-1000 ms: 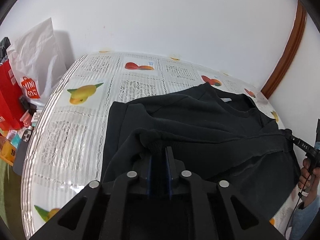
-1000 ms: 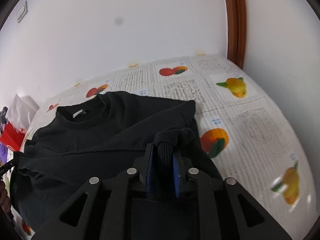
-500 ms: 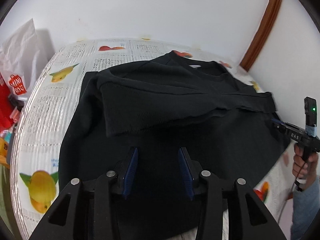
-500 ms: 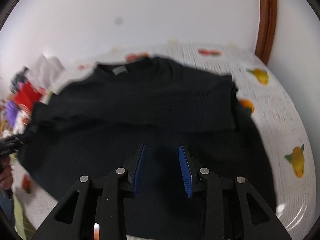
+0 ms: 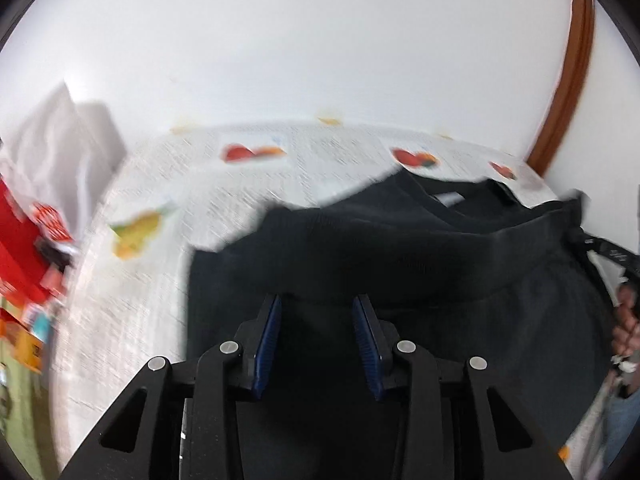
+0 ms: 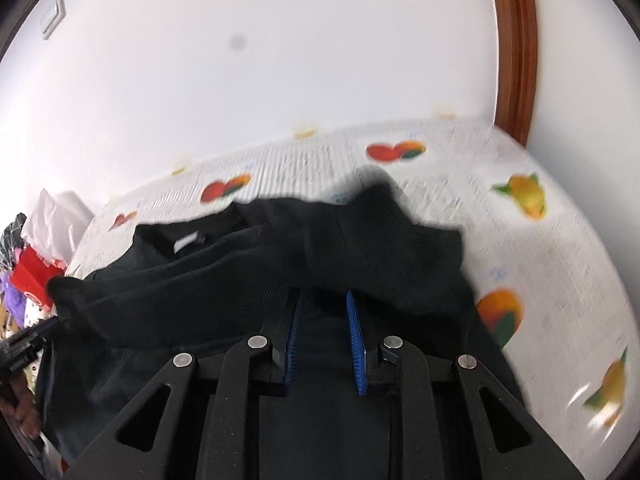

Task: Fold small clothes

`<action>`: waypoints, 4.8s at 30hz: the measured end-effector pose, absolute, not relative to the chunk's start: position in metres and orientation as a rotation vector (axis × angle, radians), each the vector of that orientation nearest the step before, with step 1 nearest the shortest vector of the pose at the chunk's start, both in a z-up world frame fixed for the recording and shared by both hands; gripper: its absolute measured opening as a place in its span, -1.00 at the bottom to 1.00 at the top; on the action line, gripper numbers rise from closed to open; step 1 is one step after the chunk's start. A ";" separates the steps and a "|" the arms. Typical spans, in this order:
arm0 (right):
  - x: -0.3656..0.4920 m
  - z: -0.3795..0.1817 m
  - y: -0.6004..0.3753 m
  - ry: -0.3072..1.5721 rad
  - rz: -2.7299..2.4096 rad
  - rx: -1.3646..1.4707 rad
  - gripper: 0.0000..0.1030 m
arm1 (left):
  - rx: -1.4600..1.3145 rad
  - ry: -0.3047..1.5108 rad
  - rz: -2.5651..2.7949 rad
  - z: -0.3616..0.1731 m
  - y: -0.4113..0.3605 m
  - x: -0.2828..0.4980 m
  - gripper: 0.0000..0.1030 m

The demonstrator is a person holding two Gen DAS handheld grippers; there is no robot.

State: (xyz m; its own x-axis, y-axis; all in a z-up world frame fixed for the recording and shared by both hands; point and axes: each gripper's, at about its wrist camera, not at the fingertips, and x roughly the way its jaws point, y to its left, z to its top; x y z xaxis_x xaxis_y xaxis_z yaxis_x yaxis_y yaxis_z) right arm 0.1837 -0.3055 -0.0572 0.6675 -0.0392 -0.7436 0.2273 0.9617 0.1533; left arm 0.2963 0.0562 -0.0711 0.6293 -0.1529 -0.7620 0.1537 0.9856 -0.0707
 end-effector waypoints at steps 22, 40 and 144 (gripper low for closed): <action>0.214 -0.072 -0.342 0.847 -0.142 0.123 -0.73 | 0.011 0.775 -0.149 -0.067 0.078 0.307 -0.80; 0.195 -0.072 -0.368 0.928 -0.225 0.174 -0.21 | 0.043 0.943 -0.098 -0.092 0.068 0.321 -0.51; 0.106 -0.111 0.093 0.787 0.196 -0.557 0.17 | -0.125 0.883 0.071 -0.136 0.188 0.142 0.05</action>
